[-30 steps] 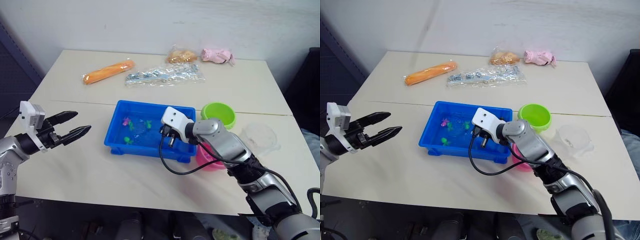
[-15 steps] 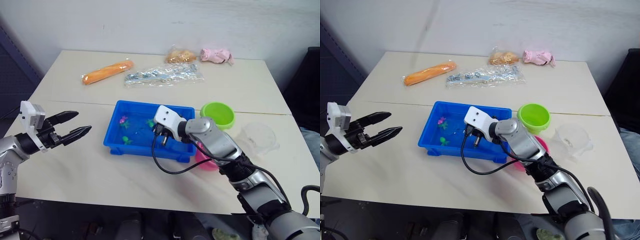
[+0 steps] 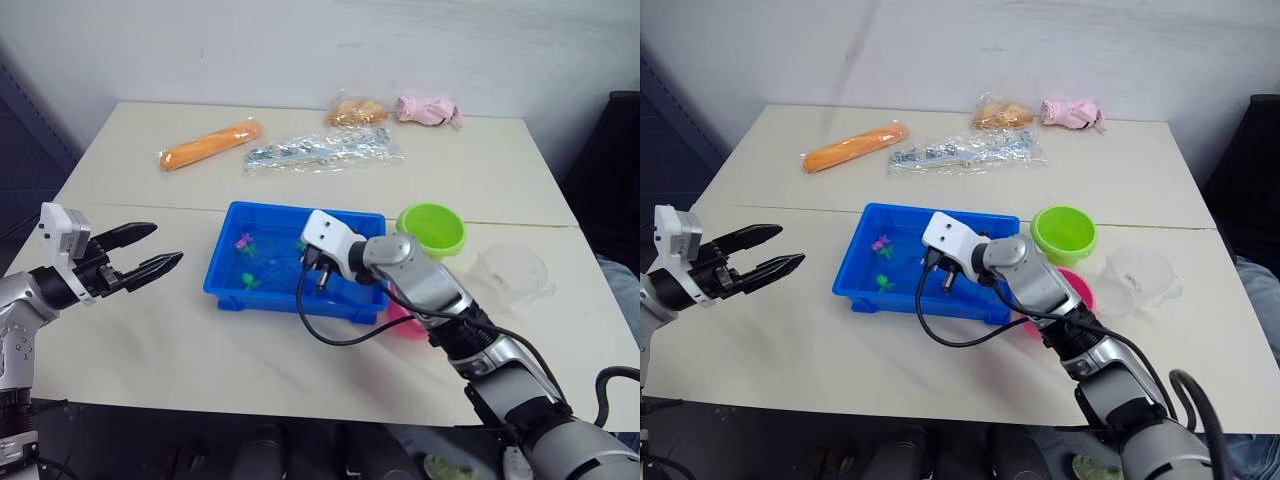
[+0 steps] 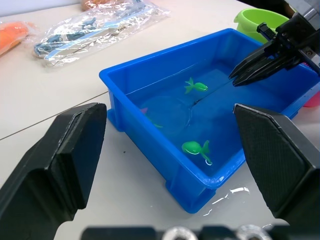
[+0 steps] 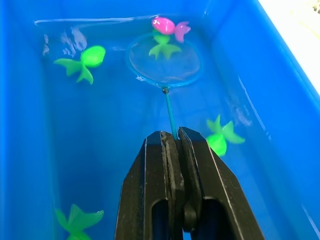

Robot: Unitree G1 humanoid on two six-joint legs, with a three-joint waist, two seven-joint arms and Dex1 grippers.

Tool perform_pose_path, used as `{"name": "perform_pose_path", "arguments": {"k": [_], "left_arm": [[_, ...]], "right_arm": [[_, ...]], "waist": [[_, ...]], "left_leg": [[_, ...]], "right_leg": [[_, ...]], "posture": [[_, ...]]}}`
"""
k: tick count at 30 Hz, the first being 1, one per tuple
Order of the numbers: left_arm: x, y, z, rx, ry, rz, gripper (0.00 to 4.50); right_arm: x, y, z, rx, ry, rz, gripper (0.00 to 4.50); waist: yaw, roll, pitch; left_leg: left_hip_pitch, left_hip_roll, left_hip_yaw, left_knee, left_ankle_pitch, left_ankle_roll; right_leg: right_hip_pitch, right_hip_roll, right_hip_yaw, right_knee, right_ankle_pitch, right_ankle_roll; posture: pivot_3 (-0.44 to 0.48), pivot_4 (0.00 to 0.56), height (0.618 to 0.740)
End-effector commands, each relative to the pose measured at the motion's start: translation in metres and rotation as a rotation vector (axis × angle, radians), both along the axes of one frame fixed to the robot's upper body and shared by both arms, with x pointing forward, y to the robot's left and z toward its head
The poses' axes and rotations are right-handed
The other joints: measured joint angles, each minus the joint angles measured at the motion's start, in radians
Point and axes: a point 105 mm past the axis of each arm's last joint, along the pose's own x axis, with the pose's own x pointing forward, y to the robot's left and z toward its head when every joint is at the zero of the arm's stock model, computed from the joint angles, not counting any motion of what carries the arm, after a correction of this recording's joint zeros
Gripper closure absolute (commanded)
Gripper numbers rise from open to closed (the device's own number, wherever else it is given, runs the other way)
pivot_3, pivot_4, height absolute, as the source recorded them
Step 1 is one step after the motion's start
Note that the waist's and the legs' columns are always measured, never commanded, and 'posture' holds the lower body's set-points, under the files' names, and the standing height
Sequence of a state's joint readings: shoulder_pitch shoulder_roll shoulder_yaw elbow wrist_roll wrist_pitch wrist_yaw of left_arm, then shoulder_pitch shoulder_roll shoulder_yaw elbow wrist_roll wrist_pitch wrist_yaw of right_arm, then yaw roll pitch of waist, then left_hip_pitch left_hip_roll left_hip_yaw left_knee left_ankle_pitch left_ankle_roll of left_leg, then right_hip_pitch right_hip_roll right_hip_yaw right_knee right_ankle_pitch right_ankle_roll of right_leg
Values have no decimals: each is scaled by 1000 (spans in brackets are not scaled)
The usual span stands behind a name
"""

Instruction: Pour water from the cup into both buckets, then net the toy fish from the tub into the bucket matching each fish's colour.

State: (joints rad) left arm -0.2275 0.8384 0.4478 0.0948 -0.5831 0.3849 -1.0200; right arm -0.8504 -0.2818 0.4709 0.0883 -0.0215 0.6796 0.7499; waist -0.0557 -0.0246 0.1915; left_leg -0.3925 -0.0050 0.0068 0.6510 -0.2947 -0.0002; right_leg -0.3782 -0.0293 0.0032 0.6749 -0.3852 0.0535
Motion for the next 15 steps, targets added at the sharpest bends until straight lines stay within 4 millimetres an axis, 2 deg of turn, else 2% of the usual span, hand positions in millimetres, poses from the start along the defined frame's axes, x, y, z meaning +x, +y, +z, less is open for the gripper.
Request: {"name": "perform_pose_path", "arguments": {"k": [1,15], "left_arm": [[-3,3,10,23,-35,3,144],[-2,0,11,20,-39,-1,144]], "right_arm": [[1,5,13,23,-13,10,4500],[10,21,19,104,-38,-5,4500]], "waist": [[0,0,0],[-2,0,0]], "left_leg": [[0,0,0,0,0,0],[0,0,0,0,0,0]], "right_leg": [[0,0,0,0,0,0],[0,0,0,0,0,0]], "posture": [[0,150,740],[0,150,740]]}}
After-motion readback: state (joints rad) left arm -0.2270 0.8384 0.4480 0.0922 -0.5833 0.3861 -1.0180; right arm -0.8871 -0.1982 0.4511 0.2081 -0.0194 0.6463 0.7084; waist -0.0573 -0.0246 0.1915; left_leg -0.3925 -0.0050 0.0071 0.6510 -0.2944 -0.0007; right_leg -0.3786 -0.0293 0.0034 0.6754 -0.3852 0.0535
